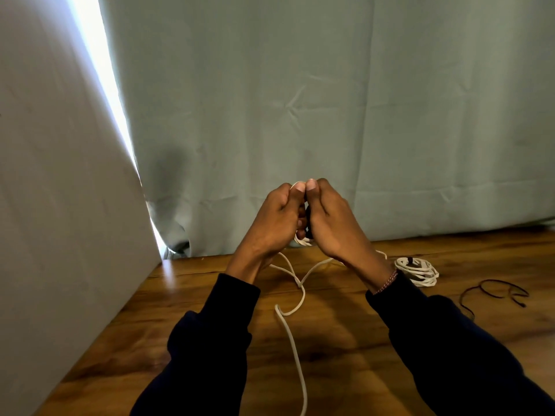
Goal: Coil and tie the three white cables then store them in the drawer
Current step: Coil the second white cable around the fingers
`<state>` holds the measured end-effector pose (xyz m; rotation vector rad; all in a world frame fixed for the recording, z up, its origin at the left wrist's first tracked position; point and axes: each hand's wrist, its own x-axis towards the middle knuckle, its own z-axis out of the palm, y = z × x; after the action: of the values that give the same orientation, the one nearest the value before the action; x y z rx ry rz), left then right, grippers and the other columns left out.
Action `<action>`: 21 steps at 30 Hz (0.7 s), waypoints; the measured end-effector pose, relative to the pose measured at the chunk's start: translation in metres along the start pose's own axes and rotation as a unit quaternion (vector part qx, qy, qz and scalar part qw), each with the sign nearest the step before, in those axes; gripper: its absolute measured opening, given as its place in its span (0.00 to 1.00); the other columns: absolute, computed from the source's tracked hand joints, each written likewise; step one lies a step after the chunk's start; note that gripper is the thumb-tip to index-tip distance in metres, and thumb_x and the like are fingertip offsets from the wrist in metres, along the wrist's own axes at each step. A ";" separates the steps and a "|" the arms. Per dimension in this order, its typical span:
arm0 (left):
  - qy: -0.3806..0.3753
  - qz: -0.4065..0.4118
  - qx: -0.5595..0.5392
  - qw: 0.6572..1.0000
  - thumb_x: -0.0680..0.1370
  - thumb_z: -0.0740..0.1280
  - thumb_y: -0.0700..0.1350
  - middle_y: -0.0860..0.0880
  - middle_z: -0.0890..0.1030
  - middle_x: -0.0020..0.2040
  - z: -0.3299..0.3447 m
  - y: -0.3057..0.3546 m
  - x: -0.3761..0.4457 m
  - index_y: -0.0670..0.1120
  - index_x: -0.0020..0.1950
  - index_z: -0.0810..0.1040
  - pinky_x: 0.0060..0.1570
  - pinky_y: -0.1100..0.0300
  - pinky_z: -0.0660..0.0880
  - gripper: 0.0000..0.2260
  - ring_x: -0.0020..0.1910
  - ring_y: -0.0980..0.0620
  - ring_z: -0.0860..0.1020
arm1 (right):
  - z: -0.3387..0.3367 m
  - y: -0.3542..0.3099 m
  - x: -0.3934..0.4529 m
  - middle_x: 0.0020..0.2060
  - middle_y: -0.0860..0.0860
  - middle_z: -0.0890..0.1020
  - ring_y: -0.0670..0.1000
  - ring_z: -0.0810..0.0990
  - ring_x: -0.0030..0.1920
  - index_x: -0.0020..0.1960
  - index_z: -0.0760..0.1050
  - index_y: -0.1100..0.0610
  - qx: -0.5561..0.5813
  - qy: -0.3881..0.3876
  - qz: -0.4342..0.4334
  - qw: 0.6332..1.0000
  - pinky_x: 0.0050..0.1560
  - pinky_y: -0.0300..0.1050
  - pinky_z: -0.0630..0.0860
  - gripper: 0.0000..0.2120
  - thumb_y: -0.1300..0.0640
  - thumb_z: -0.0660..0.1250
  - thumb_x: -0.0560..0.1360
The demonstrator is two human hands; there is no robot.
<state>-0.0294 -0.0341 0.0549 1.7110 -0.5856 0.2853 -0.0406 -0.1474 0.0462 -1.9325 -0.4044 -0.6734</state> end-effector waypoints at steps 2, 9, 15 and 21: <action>-0.002 -0.015 -0.057 0.998 0.86 0.56 0.50 0.51 0.71 0.30 -0.001 0.000 0.000 0.42 0.49 0.76 0.31 0.61 0.73 0.15 0.28 0.57 0.70 | 0.000 0.002 0.002 0.38 0.52 0.81 0.47 0.83 0.34 0.57 0.72 0.57 0.012 0.022 0.005 1.000 0.33 0.40 0.80 0.21 0.43 0.48 0.85; -0.102 -0.052 -0.320 0.940 0.80 0.63 0.44 0.44 0.79 0.38 -0.016 0.000 0.002 0.35 0.57 0.78 0.41 0.60 0.80 0.14 0.37 0.50 0.79 | 0.000 0.007 0.007 0.39 0.50 0.81 0.44 0.81 0.37 0.55 0.75 0.54 0.105 0.067 0.035 0.992 0.38 0.38 0.76 0.20 0.42 0.51 0.84; -0.105 -0.056 -0.219 0.968 0.84 0.59 0.45 0.47 0.73 0.31 -0.026 -0.003 -0.001 0.38 0.49 0.76 0.38 0.60 0.78 0.12 0.33 0.52 0.76 | 0.009 0.001 0.000 0.38 0.57 0.81 0.52 0.80 0.35 0.54 0.74 0.55 0.090 0.062 0.037 0.993 0.37 0.51 0.78 0.21 0.41 0.50 0.84; -0.043 0.002 -0.134 0.990 0.86 0.56 0.47 0.54 0.68 0.28 -0.002 0.020 0.002 0.44 0.44 0.72 0.35 0.61 0.73 0.14 0.29 0.56 0.69 | -0.013 -0.013 -0.003 0.41 0.51 0.81 0.45 0.83 0.39 0.59 0.74 0.54 0.088 0.089 0.011 0.992 0.38 0.39 0.80 0.20 0.43 0.49 0.85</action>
<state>-0.0375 -0.0349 0.0732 1.4672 -0.6606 0.1298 -0.0533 -0.1530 0.0581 -1.6936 -0.3190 -0.7642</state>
